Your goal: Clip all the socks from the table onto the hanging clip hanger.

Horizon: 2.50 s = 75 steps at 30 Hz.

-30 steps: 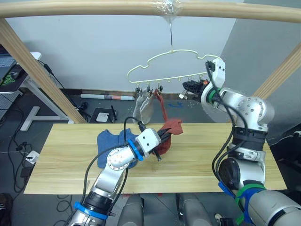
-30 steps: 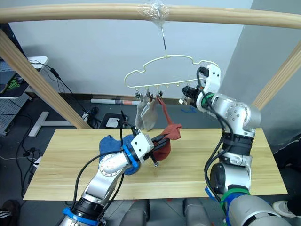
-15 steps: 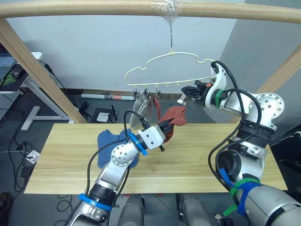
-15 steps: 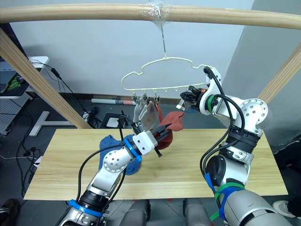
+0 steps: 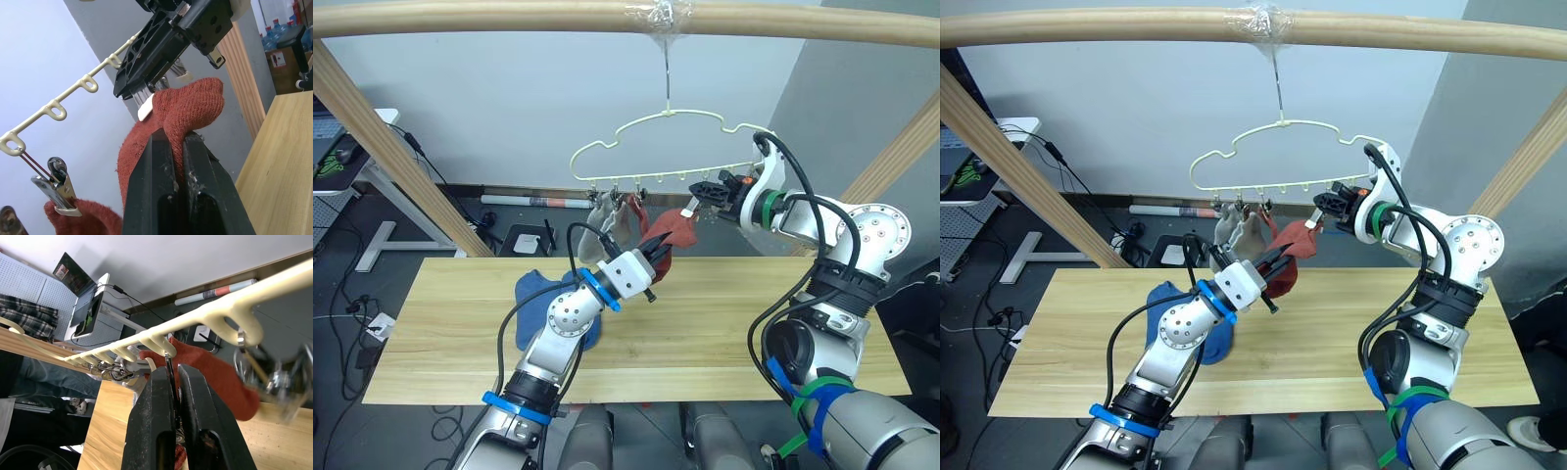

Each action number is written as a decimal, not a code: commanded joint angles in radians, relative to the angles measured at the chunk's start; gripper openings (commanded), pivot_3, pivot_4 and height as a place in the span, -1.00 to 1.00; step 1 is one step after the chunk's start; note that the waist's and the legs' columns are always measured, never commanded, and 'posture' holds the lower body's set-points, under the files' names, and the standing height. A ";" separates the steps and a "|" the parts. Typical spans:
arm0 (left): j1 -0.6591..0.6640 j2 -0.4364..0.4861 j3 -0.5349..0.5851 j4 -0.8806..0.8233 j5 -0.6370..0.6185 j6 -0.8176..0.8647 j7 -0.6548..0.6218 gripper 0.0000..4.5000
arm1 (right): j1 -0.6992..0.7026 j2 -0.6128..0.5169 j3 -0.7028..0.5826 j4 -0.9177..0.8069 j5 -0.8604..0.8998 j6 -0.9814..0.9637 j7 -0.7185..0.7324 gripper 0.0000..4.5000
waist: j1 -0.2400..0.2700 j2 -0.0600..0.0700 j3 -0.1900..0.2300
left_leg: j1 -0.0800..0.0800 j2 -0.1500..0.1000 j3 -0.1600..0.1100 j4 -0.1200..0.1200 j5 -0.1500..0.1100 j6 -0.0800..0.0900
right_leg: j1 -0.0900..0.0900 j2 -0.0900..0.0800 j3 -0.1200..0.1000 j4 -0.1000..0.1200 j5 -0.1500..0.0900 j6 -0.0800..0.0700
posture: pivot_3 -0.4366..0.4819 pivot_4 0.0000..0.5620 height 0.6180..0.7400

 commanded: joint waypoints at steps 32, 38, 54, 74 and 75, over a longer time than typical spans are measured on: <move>-0.007 0.008 0.134 -0.098 -0.233 0.345 -0.093 0.87 | 0.476 -0.264 0.502 -0.618 -0.108 -0.454 0.082 1.00 | -0.038 0.002 0.001 | -0.002 0.001 0.003 0.000 -0.001 0.002 | -0.005 0.001 0.003 0.000 -0.001 0.002 | -0.09 -0.20 1.00; 0.064 0.129 0.195 -0.315 -0.324 0.498 -0.163 1.00 | 0.535 -0.224 0.687 -0.549 -0.372 -0.743 0.033 0.45 | -0.049 0.002 0.001 | -0.002 0.001 0.004 0.000 -0.001 0.002 | -0.006 0.001 0.003 0.001 -0.001 0.003 | 0.02 -0.17 1.00; 0.071 0.185 0.245 -0.557 -0.396 0.719 -0.114 1.00 | 0.455 -0.078 0.727 -0.261 -0.589 -1.033 0.037 -0.27 | -0.029 0.002 0.002 | -0.002 0.001 0.003 -0.001 -0.001 0.002 | -0.006 0.001 0.003 0.001 -0.001 0.002 | 0.11 -0.11 1.00; 0.055 0.206 0.260 -0.584 -0.409 0.754 -0.115 1.00 | 0.305 -0.010 0.680 0.029 -0.679 -1.228 0.039 -0.27 | -0.020 0.002 0.003 | -0.002 0.001 0.003 -0.001 -0.001 0.002 | -0.007 0.001 0.003 0.001 -0.001 0.002 | 0.18 -0.12 1.00; 0.052 0.205 0.260 -0.583 -0.410 0.755 -0.115 1.00 | 0.300 -0.007 0.680 0.034 -0.678 -1.232 0.040 -0.27 | -0.019 0.002 0.003 | -0.002 0.001 0.003 -0.001 -0.001 0.002 | -0.007 0.001 0.003 0.001 -0.001 0.002 | 0.18 -0.12 1.00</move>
